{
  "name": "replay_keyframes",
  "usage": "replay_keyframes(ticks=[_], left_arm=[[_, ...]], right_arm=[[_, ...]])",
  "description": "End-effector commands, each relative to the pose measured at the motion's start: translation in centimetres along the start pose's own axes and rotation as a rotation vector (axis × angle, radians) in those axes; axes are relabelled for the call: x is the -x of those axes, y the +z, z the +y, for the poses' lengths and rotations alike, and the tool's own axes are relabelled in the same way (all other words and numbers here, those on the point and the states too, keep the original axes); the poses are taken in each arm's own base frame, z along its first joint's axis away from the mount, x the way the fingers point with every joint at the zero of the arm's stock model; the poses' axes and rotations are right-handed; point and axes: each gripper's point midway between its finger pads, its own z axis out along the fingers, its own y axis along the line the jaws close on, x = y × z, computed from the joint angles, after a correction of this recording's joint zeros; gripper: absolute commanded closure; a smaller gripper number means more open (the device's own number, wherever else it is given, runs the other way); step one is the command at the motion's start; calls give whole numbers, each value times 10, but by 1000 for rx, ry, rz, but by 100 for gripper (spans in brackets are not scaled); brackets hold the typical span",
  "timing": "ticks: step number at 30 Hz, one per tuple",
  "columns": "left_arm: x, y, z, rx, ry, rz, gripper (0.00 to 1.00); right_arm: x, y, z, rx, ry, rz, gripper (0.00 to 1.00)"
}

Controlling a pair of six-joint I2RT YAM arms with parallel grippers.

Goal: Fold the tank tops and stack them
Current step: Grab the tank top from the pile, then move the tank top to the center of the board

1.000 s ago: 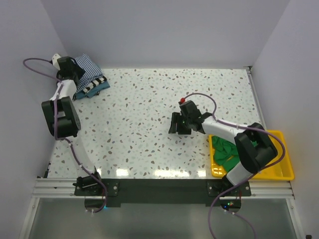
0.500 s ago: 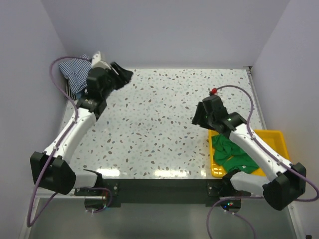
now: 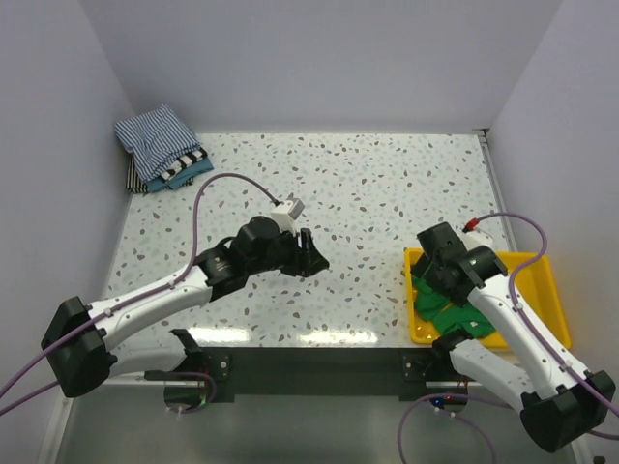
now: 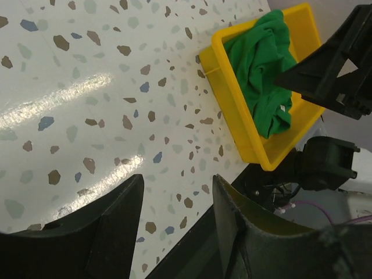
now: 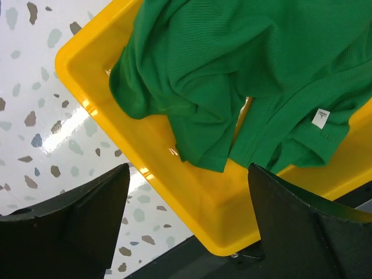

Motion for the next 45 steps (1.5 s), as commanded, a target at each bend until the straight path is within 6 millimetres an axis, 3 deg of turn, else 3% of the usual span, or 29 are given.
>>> replay_keyframes(ticks=[1, 4, 8, 10, 13, 15, 17, 19, 20, 22, 24, 25, 27, 28, 29, 31, 32, 34, 35, 36, 37, 38, 39, 42, 45], left_arm=[[7, -10, -16, -77, 52, -34, 44], [7, -15, -16, -68, 85, -28, 44], [5, -21, -14, -72, 105, -24, 44], [1, -24, -13, -70, 113, -14, 44], [-3, -26, -9, -62, 124, 1, 44], [-4, -27, -7, -55, 131, 3, 44], [-4, -27, -6, -50, 136, 2, 44], [-4, -27, -6, -48, 137, 5, 44], [-4, -27, -6, -49, 141, 8, 44], [2, -31, -8, -39, 148, -9, 44], [11, -36, -10, -29, 148, -39, 44], [17, -40, -8, -9, 150, -65, 43], [31, -47, -11, 10, 149, -111, 42], [39, -53, -9, 35, 147, -136, 42], [45, -57, -8, 52, 142, -154, 42], [68, -70, -7, 84, 125, -212, 42], [75, -75, -6, 91, 124, -230, 42], [100, -92, -2, 115, 101, -295, 42], [108, -98, 1, 127, 102, -317, 42], [122, -107, 0, 133, 101, -353, 42], [127, -115, 4, 159, 96, -368, 41], [138, -123, 15, 215, 92, -408, 41], [149, -135, 14, 237, 91, -448, 39], [166, -161, 26, 340, 78, -542, 37], [176, -187, 32, 408, 61, -628, 34]], right_arm=[[8, 3, -11, -87, 144, -51, 14], [18, 14, -8, -135, 167, -70, 12], [31, 47, 5, -162, 212, -64, 12], [33, 65, -5, -197, 247, -45, 13], [30, 87, -4, -200, 283, -10, 18], [31, 95, -7, -221, 284, -24, 25], [36, 95, -8, -228, 274, -45, 40], [42, 90, -10, -220, 261, -68, 58], [46, 84, -10, -218, 256, -74, 83], [60, 68, -9, -182, 238, -109, 100], [83, 39, -4, -132, 227, -151, 100], [106, 13, 4, -63, 207, -199, 100], [129, -19, 15, 39, 199, -250, 100], [134, -34, 32, 145, 162, -243, 100], [160, -64, 49, 255, 185, -305, 100], [173, -94, 83, 414, 131, -304, 100], [195, -118, 104, 476, 127, -352, 100], [190, -150, 154, 574, -1, -377, 100], [209, -187, 167, 618, 2, -454, 100], [185, -185, 214, 650, -106, -401, 100], [180, -197, 233, 677, -147, -406, 100], [188, -223, 248, 719, -145, -444, 100], [162, -222, 282, 733, -226, -413, 100], [141, -246, 317, 808, -283, -405, 100], [120, -229, 344, 815, -325, -369, 100]])
